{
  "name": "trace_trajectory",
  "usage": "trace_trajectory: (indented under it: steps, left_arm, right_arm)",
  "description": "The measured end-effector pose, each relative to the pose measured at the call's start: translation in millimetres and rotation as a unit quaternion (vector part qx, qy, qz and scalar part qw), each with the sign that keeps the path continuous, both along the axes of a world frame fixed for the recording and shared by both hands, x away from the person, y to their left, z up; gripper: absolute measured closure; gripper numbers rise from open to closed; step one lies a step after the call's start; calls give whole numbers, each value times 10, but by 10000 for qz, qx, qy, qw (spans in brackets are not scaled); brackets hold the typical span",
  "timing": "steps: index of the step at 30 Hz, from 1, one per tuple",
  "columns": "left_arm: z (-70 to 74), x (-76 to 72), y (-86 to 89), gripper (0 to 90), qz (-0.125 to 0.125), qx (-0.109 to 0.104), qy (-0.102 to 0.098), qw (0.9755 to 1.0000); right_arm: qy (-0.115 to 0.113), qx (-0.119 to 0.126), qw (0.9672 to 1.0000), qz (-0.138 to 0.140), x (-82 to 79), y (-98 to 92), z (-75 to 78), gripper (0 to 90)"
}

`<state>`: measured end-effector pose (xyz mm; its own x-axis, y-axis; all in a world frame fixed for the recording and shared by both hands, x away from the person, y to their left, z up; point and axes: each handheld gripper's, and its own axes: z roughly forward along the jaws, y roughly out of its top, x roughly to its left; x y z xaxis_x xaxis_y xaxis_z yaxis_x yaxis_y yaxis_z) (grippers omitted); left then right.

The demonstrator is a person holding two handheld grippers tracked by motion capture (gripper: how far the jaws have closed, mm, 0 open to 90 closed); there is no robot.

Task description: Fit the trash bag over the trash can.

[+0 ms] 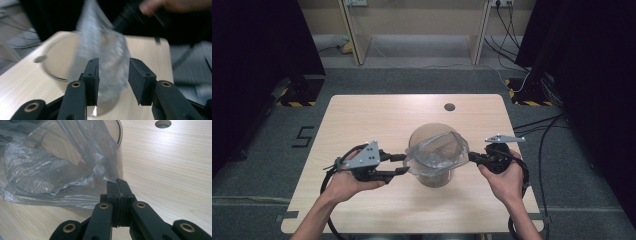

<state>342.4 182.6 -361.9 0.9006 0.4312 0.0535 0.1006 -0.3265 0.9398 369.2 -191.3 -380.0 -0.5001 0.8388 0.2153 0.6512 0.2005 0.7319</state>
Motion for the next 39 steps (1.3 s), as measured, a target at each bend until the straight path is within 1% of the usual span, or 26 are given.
trace_trajectory:
  steps: [1, 2, 5, 6, 7, 8, 9, 10, 11, 12, 13, 15, 16, 18, 20, 22, 24, 27, 30, 33, 36, 39]
  left_arm:
    - [-8, 23, 11, 577, 222, -84, 54, 9997]
    - [-27, 44, 5, 568, 327, -96, 92, 9994]
    - [-91, 54, -93, 546, 320, 61, 180, 9993]
    - [-103, 57, -129, 546, 321, 92, 205, 9992]
    - [-103, 57, -129, 552, 321, 92, 205, 9992]
    - [-115, 87, -179, 595, 459, 155, 266, 9985]
    - [-119, 116, -188, 644, 544, 182, 309, 9979]
    - [-125, 150, -187, 722, 633, 185, 358, 9972]
    - [-132, 188, -182, 780, 739, 218, 398, 9962]
    - [-142, 224, -178, 827, 822, 252, 418, 9954]
    - [-156, 260, -173, 857, 872, 320, 436, 9947]
    - [-193, 329, -163, 882, 958, 442, 472, 9933]
    - [-208, 355, -162, 885, 979, 499, 439, 9930]
    - [-238, 406, -158, 887, 1019, 522, 465, 9923]
    - [-257, 456, -153, 887, 1118, 585, 417, 9911]
    - [-268, 498, -151, 886, 1182, 535, 434, 9906]
    - [-267, 517, -158, 885, 1217, 564, 380, 9902]
    - [-266, 520, -172, 886, 1218, 584, 348, 9902]
    - [-251, 525, -184, 887, 1234, 620, 289, 9900]
    - [-242, 540, -194, 890, 1266, 649, 272, 9895]
    - [-240, 553, -200, 890, 1284, 694, 248, 9890]
    - [-236, 559, -204, 892, 1312, 685, 239, 9887]
  right_arm:
    - [2, 11, 10000, -12, 2, 1, 1, 896]
    - [8, 21, 10000, -18, 3, 5, 3, 897]
    - [-8, 24, 10000, -34, 8, 9, 7, 897]
    - [-16, 20, 10000, -46, 11, 6, 7, 896]
    - [-16, 20, 10000, -46, 11, 6, 7, 896]
    - [-16, 6, 10000, -50, 13, 11, 4, 896]
    - [-18, 4, 10000, -50, 14, 16, 3, 896]
    - [-22, -17, 10000, -45, 17, 19, 4, 897]
    - [-32, -36, 10000, -43, 19, 24, 6, 896]
    - [-42, -41, 10000, -44, 20, 29, 7, 896]
    - [-60, -40, 10000, -46, 24, 33, 6, 896]
    - [-75, -21, 10000, -48, 35, 38, -1, 896]
    - [-77, -19, 10000, -53, 43, 41, -8, 896]
    - [-62, -22, 10000, -47, 58, 52, -29, 892]
    - [-55, -24, 10000, -51, 68, 66, -52, 888]
    - [-43, -37, 10000, -42, 75, 77, -70, 865]
    - [-60, -40, 10000, -37, 71, 77, -69, 830]
    - [-180, -134, 9997, 4, 20, 70, -15, 746]
    - [-326, -237, 9992, 34, -49, 48, 57, 685]
    - [-437, -258, 9987, 40, -110, 17, 121, 633]
    - [-580, -251, 9980, 60, -146, 4, 183, 601]
    - [-715, -203, 9971, 188, -166, 45, 249, 596]
